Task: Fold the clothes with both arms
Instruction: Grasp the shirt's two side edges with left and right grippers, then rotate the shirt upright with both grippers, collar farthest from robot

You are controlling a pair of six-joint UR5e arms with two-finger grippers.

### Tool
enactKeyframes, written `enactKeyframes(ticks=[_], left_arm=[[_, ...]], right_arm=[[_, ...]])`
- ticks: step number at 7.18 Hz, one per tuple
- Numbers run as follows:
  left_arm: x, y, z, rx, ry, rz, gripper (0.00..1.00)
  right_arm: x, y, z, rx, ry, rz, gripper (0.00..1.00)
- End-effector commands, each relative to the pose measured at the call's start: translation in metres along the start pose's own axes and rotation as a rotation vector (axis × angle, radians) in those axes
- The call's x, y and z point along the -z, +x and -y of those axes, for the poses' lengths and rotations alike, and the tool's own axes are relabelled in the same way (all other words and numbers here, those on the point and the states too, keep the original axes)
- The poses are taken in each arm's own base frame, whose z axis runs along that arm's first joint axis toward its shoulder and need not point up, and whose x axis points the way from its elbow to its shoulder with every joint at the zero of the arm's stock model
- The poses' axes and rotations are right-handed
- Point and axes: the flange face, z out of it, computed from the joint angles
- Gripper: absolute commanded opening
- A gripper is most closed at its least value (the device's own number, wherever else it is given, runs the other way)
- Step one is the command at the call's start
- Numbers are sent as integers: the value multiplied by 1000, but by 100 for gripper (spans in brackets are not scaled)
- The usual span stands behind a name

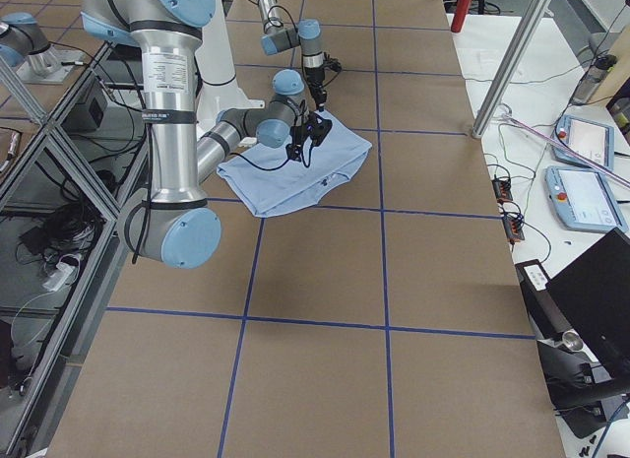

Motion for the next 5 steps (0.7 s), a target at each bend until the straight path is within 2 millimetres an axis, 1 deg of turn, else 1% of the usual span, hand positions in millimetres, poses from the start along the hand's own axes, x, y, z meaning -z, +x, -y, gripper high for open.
enactKeyframes(ticks=[1,2,3,4,5], left_arm=[[1,-1,10,1,25,35,0],[11,3,29,15,50,32,0],[24,10,54,-23,81,19,0],[43,20,101,-64,142,-3,0],[61,42,156,-60,216,-28,0]], right_arm=[[-4,1,1,-2,2,-7,100],[-8,2,2,-2,2,-12,100],[-8,1,2,-2,8,-9,100],[-8,-1,2,0,13,-5,100],[-7,-12,0,5,11,14,100]])
